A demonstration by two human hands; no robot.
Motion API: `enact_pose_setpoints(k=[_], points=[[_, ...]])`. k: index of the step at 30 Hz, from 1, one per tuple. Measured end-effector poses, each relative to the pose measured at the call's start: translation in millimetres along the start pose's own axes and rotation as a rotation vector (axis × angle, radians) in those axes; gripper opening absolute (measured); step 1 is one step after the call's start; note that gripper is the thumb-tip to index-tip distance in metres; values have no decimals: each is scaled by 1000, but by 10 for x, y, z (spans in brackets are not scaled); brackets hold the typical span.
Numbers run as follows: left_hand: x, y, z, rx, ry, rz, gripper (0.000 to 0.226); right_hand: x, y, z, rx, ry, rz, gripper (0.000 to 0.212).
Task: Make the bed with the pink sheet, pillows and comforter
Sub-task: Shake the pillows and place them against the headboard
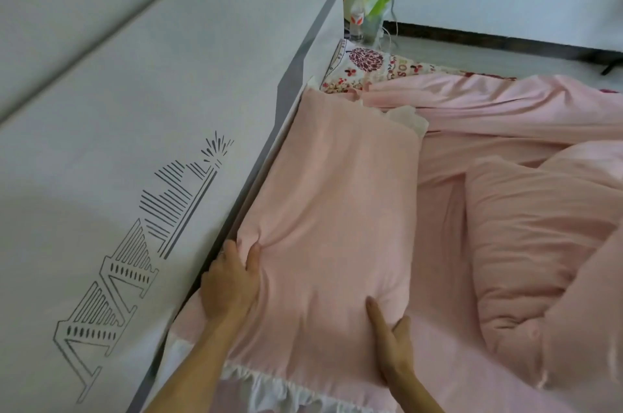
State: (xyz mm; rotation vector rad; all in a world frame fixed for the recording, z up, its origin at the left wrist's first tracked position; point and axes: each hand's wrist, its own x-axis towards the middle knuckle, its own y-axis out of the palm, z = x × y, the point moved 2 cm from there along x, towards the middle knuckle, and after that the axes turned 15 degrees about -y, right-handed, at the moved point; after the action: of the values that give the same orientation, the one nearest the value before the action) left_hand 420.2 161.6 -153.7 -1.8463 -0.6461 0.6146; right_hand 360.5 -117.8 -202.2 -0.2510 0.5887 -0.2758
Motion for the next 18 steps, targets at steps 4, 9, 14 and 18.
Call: enact_pose_setpoints(k=[4,9,14,18], points=[[-161,113,144,205,-36,19,41,-66,9,-14,-350,68,12,112],[-332,254,-398,40,389,24,59,91,362,606,-644,-685,-40,81],[-202,813,-1,276,403,187,63,689,556,310,-1017,-725,307,72],[15,706,420,326,264,212,60,915,43,-156,-1047,-183,278,87]])
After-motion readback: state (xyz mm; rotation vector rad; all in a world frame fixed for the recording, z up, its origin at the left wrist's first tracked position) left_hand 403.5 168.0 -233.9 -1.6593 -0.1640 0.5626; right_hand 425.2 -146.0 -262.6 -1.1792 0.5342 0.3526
